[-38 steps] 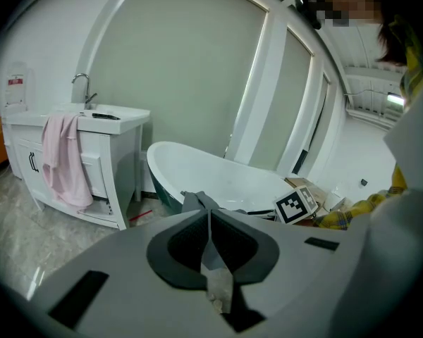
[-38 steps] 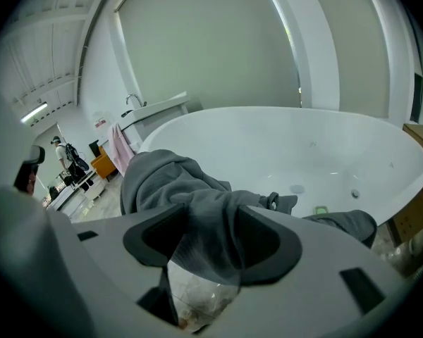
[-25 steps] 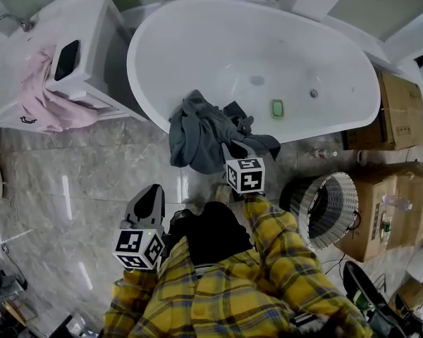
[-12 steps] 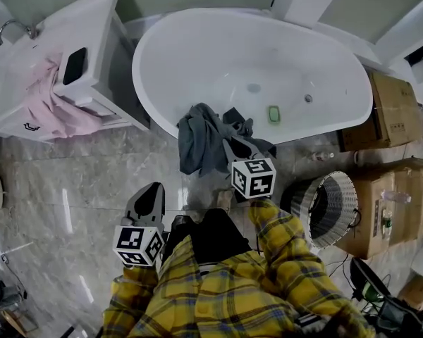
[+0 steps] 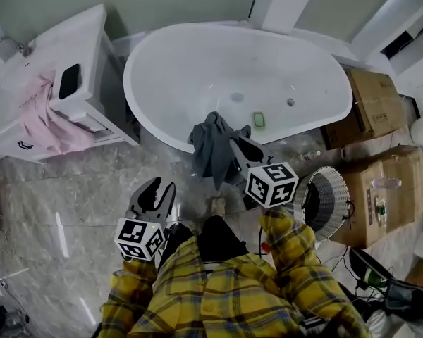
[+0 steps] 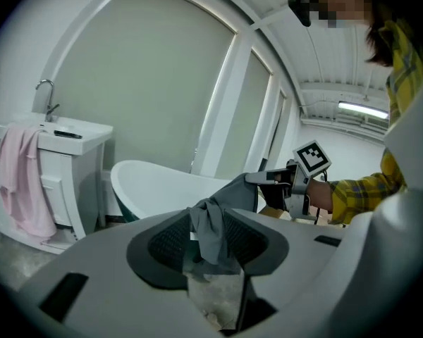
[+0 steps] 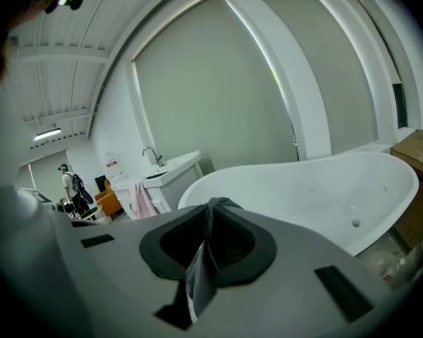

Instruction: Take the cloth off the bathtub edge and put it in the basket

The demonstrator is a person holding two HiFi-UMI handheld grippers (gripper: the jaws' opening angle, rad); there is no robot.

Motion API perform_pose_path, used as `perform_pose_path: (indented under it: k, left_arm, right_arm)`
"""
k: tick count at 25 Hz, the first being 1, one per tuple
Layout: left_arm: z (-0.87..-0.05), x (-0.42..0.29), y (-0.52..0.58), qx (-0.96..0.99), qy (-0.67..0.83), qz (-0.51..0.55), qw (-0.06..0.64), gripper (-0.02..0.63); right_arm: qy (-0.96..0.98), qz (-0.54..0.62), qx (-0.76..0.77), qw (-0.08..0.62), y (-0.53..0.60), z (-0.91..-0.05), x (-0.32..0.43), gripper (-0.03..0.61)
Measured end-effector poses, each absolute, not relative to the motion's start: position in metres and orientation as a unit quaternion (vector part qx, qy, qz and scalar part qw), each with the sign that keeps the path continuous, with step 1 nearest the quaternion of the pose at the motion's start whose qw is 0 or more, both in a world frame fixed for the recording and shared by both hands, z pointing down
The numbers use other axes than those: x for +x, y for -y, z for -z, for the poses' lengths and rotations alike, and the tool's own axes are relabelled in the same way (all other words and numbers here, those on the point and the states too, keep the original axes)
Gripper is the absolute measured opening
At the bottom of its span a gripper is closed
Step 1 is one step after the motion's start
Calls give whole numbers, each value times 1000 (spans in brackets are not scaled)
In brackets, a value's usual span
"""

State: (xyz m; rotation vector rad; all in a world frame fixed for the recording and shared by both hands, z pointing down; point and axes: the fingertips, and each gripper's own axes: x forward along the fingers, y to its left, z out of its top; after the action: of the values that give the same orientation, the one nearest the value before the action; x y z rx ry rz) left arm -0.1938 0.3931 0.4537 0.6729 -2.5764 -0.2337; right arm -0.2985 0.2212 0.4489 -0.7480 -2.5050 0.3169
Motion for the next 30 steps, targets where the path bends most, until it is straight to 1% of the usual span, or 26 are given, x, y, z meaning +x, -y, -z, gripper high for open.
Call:
perform_pose_path:
  k: [6,9,15,19,23,28,30]
  left_arm:
    - [-461,-200,-366,312,919,66,231,191]
    - [-464,-204,-354,340,910,63,230,198]
    - [-449,-225,-333,387,899,68,195,236]
    - [-437,-235,-319,425,888,52,171,260]
    - [-437,-237,-307,458,872,23,169,294]
    - [-434,-239,-277,519,840,31,157,331]
    - [-431,-236,-252,552,821,29,147,336]
  right_arm:
    - [932,-123,-276,202,-205,-382,-287,57]
    - [935,-124,-280,180,-199,-347,-279,57]
    - [937,-132,-289,145,-185,-283,-255,57]
    - [940,-118,-294,125,-178,-250,-233,57]
    - [941,-116,-299,105,-166,-213,-209,57]
    - [947,-102,-292,85,-154,-178,-183,56]
    - [949,-101,-288,83,-149,-170,-171,55]
